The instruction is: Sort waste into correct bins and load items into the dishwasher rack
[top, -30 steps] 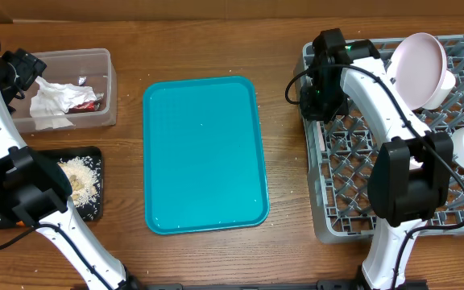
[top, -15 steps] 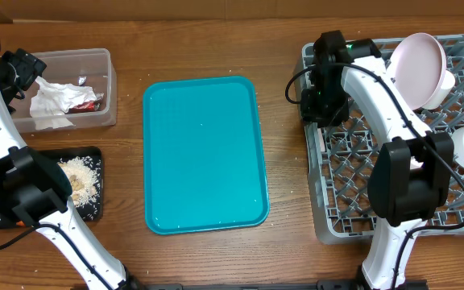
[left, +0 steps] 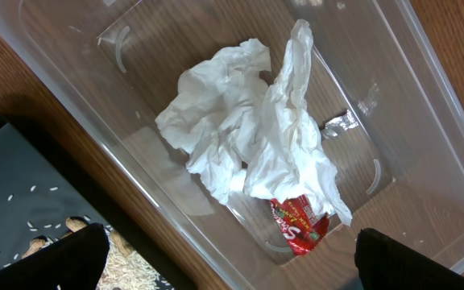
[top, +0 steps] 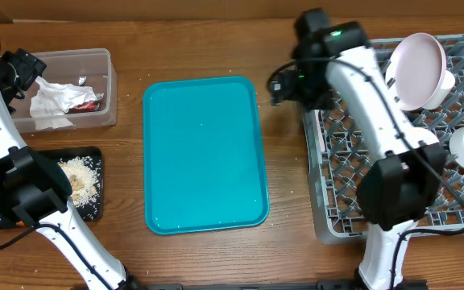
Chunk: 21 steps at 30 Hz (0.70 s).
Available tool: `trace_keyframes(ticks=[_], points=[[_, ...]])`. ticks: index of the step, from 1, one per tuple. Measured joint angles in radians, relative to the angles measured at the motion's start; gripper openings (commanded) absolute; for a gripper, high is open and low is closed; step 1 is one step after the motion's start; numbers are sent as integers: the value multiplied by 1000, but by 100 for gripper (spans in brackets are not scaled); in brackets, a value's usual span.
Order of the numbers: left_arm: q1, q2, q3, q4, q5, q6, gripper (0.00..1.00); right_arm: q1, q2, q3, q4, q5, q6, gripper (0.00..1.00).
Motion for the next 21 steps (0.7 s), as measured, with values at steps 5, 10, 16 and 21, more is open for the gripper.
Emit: trace_keyframes(ticks=[5, 10, 16, 21], points=[[0, 0, 0, 0, 0, 0, 100, 195, 1, 0, 125, 70, 19, 100], [0, 0, 0, 0, 0, 0, 100, 241, 31, -12, 220, 126, 61, 96], [0, 0, 0, 0, 0, 0, 100, 220, 161, -24, 256, 154, 92, 80], [0, 0, 0, 0, 0, 0, 100, 220, 233, -31, 280, 159, 103, 66]])
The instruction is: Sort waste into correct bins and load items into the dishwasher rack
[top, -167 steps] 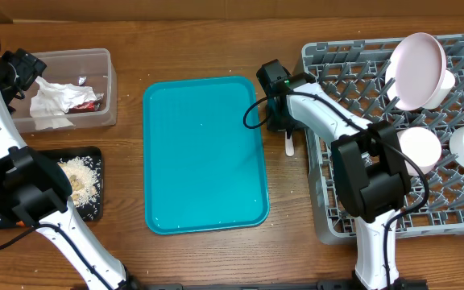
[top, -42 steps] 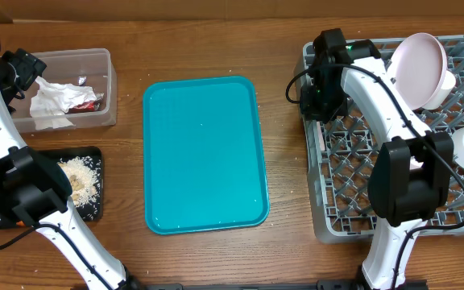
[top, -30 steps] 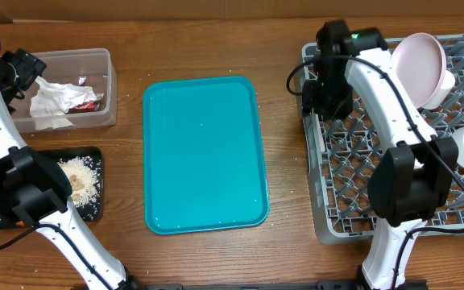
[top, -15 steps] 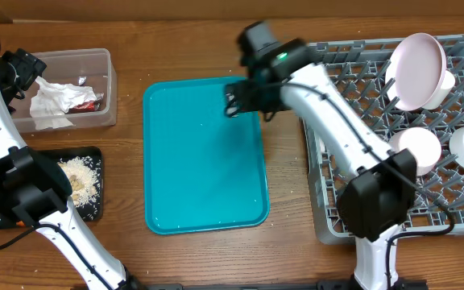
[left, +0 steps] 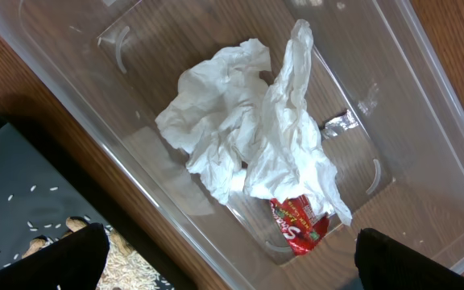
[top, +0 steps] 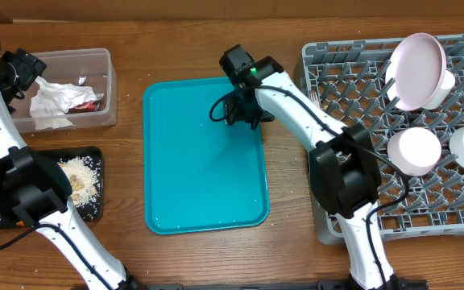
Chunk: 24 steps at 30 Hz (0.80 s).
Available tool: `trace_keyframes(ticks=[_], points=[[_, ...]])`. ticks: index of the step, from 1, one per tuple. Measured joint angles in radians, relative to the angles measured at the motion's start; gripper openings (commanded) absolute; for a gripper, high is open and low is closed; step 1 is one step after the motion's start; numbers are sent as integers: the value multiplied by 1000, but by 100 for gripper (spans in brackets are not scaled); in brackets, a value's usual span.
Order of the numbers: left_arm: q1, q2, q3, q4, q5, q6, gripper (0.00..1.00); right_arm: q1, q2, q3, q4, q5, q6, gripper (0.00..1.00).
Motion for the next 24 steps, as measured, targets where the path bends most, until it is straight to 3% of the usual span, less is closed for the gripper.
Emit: trace_keyframes(ticks=[4, 19, 24], points=[[0, 0, 0, 0, 0, 0, 100, -1, 8, -1, 7, 16, 5, 58], [0, 0, 0, 0, 0, 0, 100, -78, 53, -1, 30, 13, -5, 58], [0, 0, 0, 0, 0, 0, 100, -76, 53, -34, 68, -10, -20, 37]])
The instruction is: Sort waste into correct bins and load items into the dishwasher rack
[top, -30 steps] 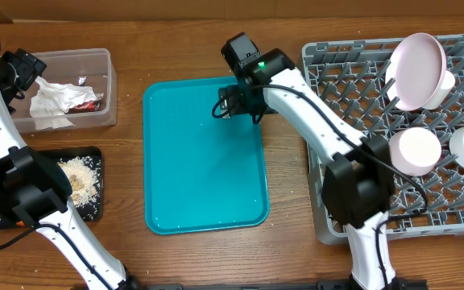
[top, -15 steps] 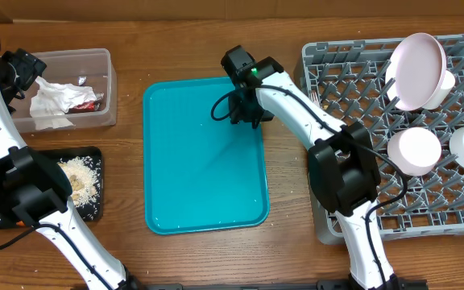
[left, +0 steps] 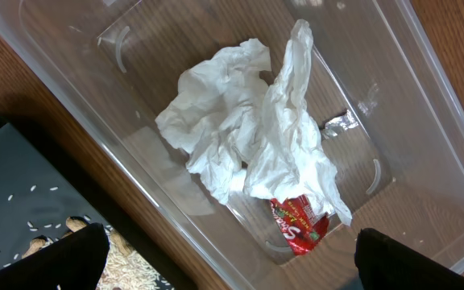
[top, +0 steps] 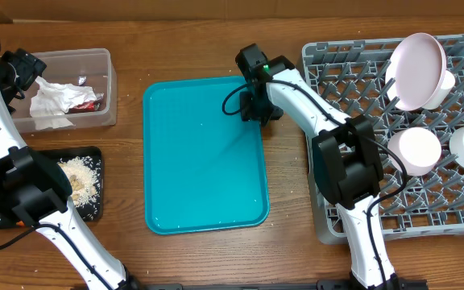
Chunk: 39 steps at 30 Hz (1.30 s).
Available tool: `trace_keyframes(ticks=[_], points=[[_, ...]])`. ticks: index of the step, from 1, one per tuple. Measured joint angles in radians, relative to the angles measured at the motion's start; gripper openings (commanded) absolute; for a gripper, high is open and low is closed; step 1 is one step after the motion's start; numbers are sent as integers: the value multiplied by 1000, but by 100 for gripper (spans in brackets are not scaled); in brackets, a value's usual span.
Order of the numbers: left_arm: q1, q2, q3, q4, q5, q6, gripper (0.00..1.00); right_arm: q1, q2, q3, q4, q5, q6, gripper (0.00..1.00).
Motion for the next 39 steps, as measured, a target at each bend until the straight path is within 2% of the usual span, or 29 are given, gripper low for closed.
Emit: trace_keyframes(ticks=[2, 19, 34, 39], points=[[0, 0, 0, 0, 0, 0, 100, 0, -3, -14, 14, -7, -3, 31], [0, 0, 0, 0, 0, 0, 100, -23, -9, -20, 6, -28, -9, 10], [0, 0, 0, 0, 0, 0, 100, -53, -10, -21, 18, -40, -58, 11], [0, 0, 0, 0, 0, 0, 100, -53, -10, -22, 21, -34, -68, 22]])
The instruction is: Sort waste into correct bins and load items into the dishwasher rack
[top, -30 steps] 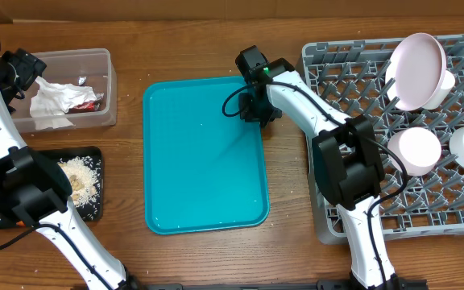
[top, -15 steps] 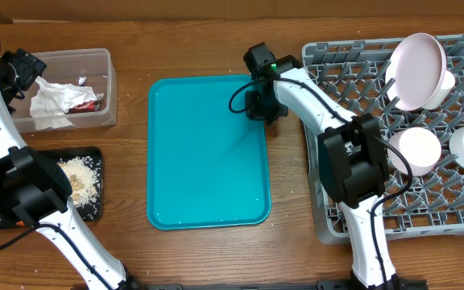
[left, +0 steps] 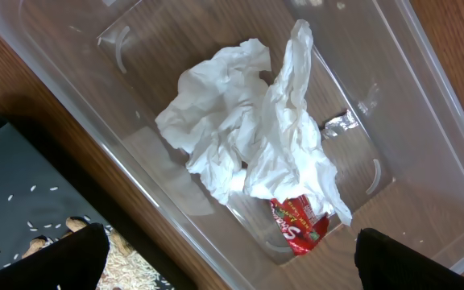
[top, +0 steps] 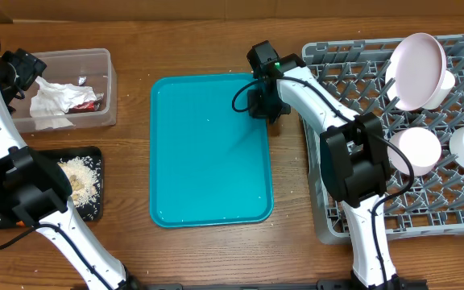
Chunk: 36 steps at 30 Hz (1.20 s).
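The teal tray lies bare at mid-table. My right gripper sits at its upper right rim; the wrist hides the jaws. My left gripper hangs open over the near edge of the clear waste bin, its fingers wide apart. Crumpled white tissue and a red wrapper lie in that bin. The grey dishwasher rack at the right holds a pink bowl and two white cups.
A black tray with rice and scraps lies at the front left, beside the clear bin. A strip of bare wood separates the teal tray from the rack.
The teal tray has shifted a little to the right, and my right gripper at its upper right rim has shifted right with it. My left gripper has not moved.
My right gripper was first by the rack's left edge, then over the upper part of the teal tray, then at the tray's upper right rim. Now both tray and gripper stand slightly farther right. The left gripper stayed open over the waste bin throughout.
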Available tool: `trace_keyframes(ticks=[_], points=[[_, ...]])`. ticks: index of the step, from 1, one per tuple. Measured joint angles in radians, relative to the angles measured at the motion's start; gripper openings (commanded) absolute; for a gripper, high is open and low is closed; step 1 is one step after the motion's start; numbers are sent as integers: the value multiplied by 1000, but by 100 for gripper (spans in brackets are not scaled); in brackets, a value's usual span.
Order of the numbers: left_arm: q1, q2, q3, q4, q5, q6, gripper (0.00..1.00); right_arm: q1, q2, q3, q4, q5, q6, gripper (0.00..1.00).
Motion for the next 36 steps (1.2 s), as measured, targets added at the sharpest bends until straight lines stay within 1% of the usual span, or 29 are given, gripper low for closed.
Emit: trace_keyframes(ticks=[6, 7, 10, 13, 17, 19, 25, 31, 33, 36], points=[[0, 0, 0, 0, 0, 0, 100, 0, 0, 5, -45, 31, -11, 31], [0, 0, 0, 0, 0, 0, 100, -1, 0, 10, -66, 36, -11, 35], [0, 0, 0, 0, 0, 0, 100, -6, 1, 32, -135, 50, -16, 52], [0, 0, 0, 0, 0, 0, 100, -13, 2, 80, -185, 63, -14, 61], [0, 0, 0, 0, 0, 0, 100, -19, 2, 190, -274, 69, -14, 65], [0, 0, 0, 0, 0, 0, 100, -19, 2, 232, -314, 65, -10, 70], [0, 0, 0, 0, 0, 0, 100, -19, -39, 302, -446, 29, 28, 70], [0, 0, 0, 0, 0, 0, 100, -11, -211, 306, -583, 20, 87, 66], [0, 0, 0, 0, 0, 0, 100, 6, -283, 313, -631, 36, 100, 63], [0, 0, 0, 0, 0, 0, 100, 58, -357, 319, -660, 85, 121, 63]])
